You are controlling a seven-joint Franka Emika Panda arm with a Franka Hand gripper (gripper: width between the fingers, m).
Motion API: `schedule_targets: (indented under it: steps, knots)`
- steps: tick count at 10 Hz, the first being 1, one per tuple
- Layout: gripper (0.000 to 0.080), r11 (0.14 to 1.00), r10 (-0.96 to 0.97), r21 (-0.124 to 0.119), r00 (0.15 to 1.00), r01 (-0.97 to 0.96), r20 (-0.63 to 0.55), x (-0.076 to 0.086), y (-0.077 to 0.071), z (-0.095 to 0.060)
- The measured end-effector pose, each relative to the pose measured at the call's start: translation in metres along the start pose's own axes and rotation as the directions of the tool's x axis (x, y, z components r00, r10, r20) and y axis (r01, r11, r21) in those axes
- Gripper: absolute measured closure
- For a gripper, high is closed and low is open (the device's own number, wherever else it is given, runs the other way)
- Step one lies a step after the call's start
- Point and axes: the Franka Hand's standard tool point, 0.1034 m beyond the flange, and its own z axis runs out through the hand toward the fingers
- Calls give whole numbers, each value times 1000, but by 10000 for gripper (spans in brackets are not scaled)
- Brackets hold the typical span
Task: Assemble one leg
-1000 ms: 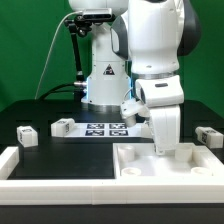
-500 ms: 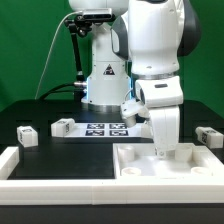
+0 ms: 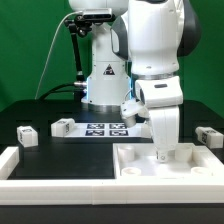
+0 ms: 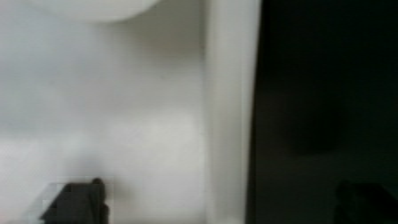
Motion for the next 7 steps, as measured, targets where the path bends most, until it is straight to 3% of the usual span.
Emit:
schedule_targets:
  steps: [2,5,7]
  knots:
    - [150,1000,13,-2,1000,-13,1,1,0,-2]
    - [150,995,98,-39,995,-97,23,14,-18,-34]
    - [150,981,182,-69,983,-179,24,32,-26,-53]
